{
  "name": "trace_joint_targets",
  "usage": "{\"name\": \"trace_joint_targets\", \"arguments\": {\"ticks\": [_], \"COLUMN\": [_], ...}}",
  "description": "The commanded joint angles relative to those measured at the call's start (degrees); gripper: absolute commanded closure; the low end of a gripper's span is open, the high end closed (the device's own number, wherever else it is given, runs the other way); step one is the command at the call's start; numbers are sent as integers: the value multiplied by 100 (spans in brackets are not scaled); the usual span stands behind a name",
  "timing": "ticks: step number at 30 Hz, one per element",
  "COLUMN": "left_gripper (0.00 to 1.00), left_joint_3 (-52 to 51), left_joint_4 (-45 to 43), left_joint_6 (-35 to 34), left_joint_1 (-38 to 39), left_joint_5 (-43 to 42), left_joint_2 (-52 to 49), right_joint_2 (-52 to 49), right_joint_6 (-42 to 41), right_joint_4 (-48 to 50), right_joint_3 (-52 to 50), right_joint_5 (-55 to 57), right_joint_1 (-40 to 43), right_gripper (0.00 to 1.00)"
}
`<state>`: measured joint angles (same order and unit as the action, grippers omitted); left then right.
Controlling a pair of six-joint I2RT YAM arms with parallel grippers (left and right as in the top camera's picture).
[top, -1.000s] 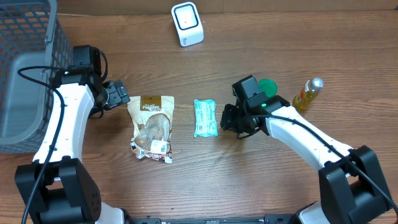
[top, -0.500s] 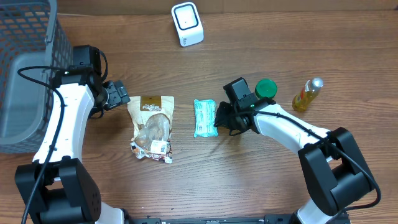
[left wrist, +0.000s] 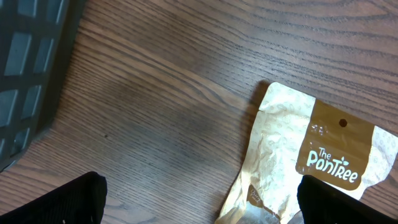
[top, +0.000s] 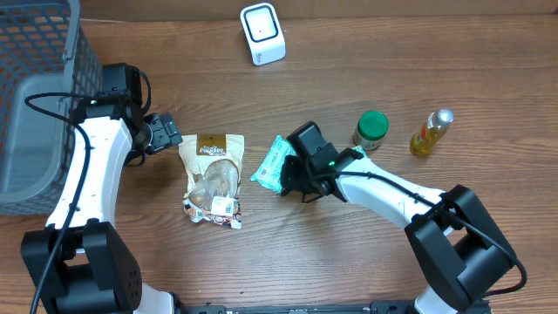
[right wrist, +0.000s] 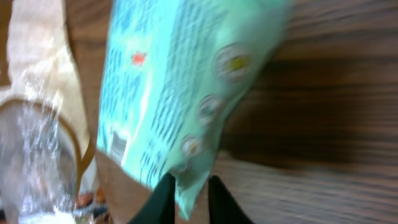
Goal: Scan the item barcode
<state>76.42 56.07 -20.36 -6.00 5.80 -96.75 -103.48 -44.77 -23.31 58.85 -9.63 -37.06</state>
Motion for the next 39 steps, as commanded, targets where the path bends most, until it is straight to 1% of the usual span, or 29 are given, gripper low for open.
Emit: {"name": "trace_joint_targets", "arguments": {"ticks": [1,6,12,14,24,29,36,39], "left_gripper": [1,0,1,1,0,0,0,0], "left_joint_3": [31,31,31,31,31,31,31,31], "left_joint_4": [0,0,0,-2,0,0,0,0], "left_joint_6": [129,129,129,129,129,129,129,129], "left_joint_1": [2,2,2,2,2,2,2,2], "left_joint_5": [-7,-7,-7,-7,-7,-7,-7,-7], "left_joint_2": [129,129,129,129,129,129,129,129], "right_joint_2": [-24,-13,50,50,48,48,48,48], "right_joint_6": [-20,-13,170,170,103,-494,-518,-518], "right_joint_4": [79,138,83,-17,-59,13,407,588], "right_joint_3": [-39,-15,61,57,-22,-221,-330,-330], "right_joint_5": [57,61,111,337,568,535,57,52], "right_joint_1": [-81,-24,341,525,660,511,127,-155], "right_gripper": [84,90,91,95,96,96,96,96]}}
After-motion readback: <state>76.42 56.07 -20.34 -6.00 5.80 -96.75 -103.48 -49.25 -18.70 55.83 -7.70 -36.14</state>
